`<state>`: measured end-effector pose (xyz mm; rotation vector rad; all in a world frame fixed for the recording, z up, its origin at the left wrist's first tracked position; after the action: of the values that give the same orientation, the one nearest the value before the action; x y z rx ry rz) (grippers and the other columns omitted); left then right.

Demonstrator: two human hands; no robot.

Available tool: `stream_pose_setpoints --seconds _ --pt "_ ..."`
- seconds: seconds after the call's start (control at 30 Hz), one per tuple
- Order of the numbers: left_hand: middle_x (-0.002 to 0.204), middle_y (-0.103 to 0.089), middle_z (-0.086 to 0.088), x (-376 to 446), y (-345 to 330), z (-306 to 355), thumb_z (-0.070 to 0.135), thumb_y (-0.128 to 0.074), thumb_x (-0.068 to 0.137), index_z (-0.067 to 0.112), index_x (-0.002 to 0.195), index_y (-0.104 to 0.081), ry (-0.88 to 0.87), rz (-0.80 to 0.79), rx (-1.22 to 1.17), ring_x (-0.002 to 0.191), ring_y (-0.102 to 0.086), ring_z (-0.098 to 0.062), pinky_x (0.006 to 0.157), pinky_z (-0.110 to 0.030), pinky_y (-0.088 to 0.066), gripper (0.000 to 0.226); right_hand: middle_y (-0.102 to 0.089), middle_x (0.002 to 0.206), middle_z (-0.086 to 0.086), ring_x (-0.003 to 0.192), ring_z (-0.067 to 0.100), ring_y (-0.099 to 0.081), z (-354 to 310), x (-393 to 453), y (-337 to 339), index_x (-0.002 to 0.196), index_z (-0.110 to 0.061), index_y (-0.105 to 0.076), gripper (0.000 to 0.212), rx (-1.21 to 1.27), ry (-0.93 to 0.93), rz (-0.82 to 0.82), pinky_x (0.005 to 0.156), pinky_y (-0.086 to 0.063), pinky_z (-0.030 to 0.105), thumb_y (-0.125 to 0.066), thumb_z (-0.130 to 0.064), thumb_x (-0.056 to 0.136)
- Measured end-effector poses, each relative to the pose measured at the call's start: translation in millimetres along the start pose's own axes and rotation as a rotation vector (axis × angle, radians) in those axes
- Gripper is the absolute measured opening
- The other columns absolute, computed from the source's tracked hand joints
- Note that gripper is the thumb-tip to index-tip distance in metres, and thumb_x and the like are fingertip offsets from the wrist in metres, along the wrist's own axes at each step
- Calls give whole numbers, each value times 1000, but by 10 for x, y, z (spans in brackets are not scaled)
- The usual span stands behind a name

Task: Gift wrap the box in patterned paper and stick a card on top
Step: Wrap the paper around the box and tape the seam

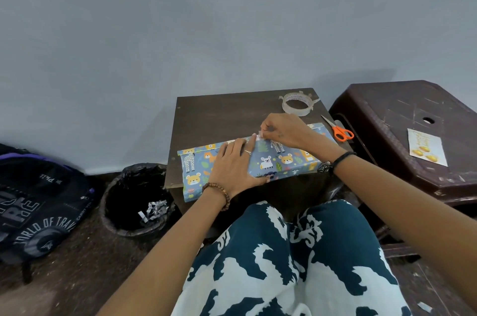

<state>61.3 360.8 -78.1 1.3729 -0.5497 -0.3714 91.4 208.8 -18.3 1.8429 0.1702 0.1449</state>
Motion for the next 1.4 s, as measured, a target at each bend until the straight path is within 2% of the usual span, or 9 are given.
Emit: stream_pose_setpoints --seconds 0.27,0.43,0.6,0.77,0.87,1.07,1.13,1.23,1.4 --pt "138 -36 -8 13 -44 -17 82 -9 60 29 146 -25 -16 -21 38 129 -33 -24 112 -36 -18 103 -66 103 3 91 23 -60 57 54 -65 84 -9 -65 18 8 -45 56 72 -35 27 -56 -23 89" --pt "137 -36 -8 7 -34 -16 81 -10 59 28 145 -27 -12 -22 15 129 -33 -24 111 -36 -18 103 -59 79 -6 78 21 -56 68 45 -142 57 -13 -57 24 136 -169 139 68 -33 26 -60 -18 81" --pt "138 -34 -7 16 -29 -9 82 -12 61 29 146 -25 -9 -42 27 130 -31 -24 112 -36 -17 101 -68 90 13 84 25 -63 115 23 -276 72 2 -69 17 291 -254 249 69 -49 37 -64 -14 74" --pt "135 -39 -8 3 -34 -1 80 -13 61 29 145 -29 -10 -17 0 126 -35 -26 111 -38 -19 100 -54 99 1 85 12 -50 182 24 -320 89 -4 -70 25 434 -393 274 73 -39 28 -70 -24 74" --pt "135 -39 -9 2 -35 -11 80 -13 61 29 145 -29 -9 -18 -4 127 -35 -26 111 -38 -19 99 -64 97 13 87 25 -60 185 45 -329 86 3 -69 27 442 -419 290 79 -48 38 -69 -21 74" --pt "134 -41 -10 -9 -37 -3 80 -16 62 27 144 -33 -11 -12 -30 127 -36 -27 111 -40 -20 99 -67 97 2 96 21 -59 186 116 -381 79 -13 -70 8 378 -457 302 91 -43 45 -62 -17 80" --pt "133 -42 -10 -10 -32 -3 79 -16 62 26 143 -35 -11 -4 -28 126 -38 -27 111 -40 -21 98 -67 95 -1 93 17 -60 183 120 -389 79 -21 -64 2 409 -444 320 90 -44 42 -63 -20 80" --pt "132 -43 -9 -11 -33 1 79 -18 62 25 140 -39 -9 12 -31 126 -38 -28 111 -40 -22 97 -64 88 -7 83 7 -56 187 42 -386 77 -28 -59 13 467 -347 375 82 -45 34 -59 -17 82" --pt "136 -39 -7 -13 -22 4 80 -12 60 26 143 -34 -5 -6 3 128 -35 -25 111 -39 -19 101 -62 89 -8 84 8 -58 236 -119 -408 74 -27 -68 28 548 -152 365 76 -44 22 -54 -6 86"
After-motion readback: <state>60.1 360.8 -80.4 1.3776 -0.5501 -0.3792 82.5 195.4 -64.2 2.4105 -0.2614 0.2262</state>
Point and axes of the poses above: each hand's wrist, its own x-axis towards the middle knuckle, its own y-axis out of the back of the hand, z = x × y, the point moved 3 cm from there along x, towards the middle knuckle
